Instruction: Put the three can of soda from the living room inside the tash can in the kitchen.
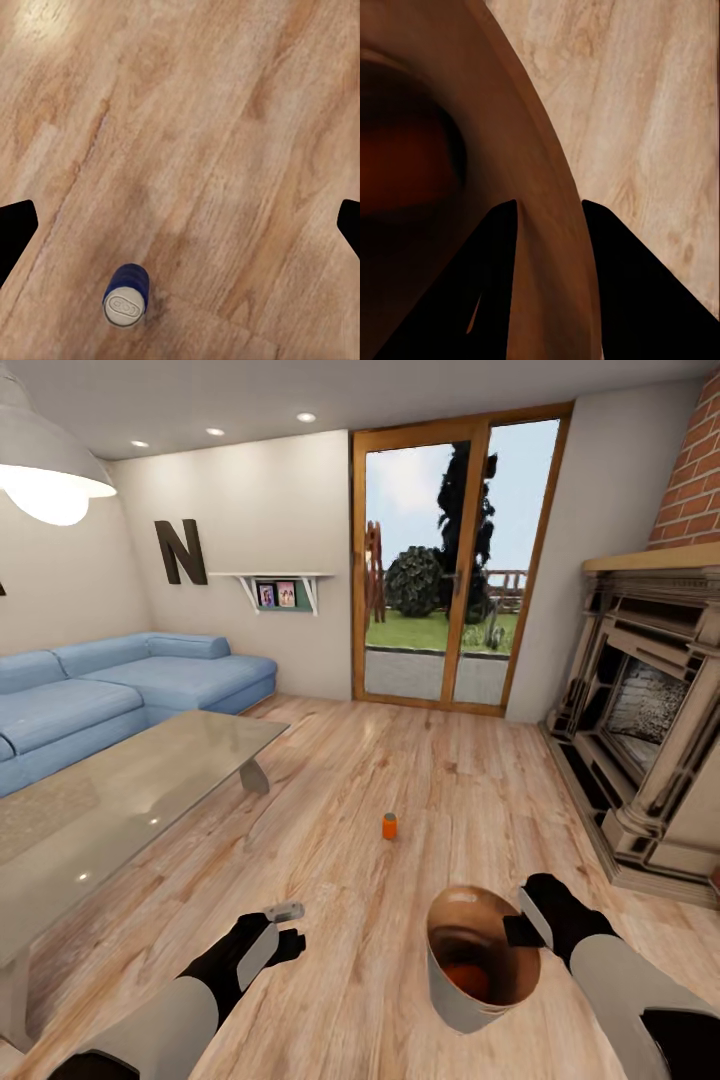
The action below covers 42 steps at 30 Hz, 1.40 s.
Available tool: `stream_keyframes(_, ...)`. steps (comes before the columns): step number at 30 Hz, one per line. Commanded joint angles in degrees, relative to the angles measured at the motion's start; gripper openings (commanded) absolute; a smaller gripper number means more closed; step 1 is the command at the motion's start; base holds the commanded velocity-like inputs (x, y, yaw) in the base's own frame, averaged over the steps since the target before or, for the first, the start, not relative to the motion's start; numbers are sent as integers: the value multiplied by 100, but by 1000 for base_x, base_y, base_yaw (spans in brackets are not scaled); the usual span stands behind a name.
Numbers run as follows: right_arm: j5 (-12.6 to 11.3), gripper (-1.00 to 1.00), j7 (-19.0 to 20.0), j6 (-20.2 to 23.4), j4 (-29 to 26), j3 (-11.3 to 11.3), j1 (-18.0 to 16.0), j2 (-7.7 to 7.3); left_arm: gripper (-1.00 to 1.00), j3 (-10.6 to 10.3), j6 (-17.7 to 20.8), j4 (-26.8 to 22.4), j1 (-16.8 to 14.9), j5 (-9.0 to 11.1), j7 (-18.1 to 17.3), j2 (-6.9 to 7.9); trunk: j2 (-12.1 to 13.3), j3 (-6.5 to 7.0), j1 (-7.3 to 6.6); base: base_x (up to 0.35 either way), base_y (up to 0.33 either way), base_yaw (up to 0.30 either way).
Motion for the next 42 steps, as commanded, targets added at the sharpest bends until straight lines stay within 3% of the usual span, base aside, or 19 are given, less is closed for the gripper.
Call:
stream_keyframes(1,-66,-100,108,17,-36,-16,-45,-105,100,-1,3,4,-1,0,-4,-2,0,1,0,0,0,0)
stream_keyframes(4,-66,-100,465,81,-4,-167,-166,-444,100,-1,21,17,-1,4,-3,-5,0,1,0,0,0,0)
stream_keyframes(9,-59,-100,687,115,11,-315,-230,-625,100,2,47,208,-1,18,-13,2,0,1,0,0,0,0)
stream_keyframes(18,8,-100,726,120,17,-295,-251,-594,100,9,-16,809,-6,55,-29,8,0,1,0,0,0,0)
stream_keyframes(27,32,-100,717,120,18,-221,-252,-444,100,8,-76,852,37,50,-29,-10,0,1,0,0,0,0)
stream_keyframes(42,39,-100,728,120,11,-170,-252,-412,100,23,-122,869,122,73,35,-16,0,1,0,0,0,0)
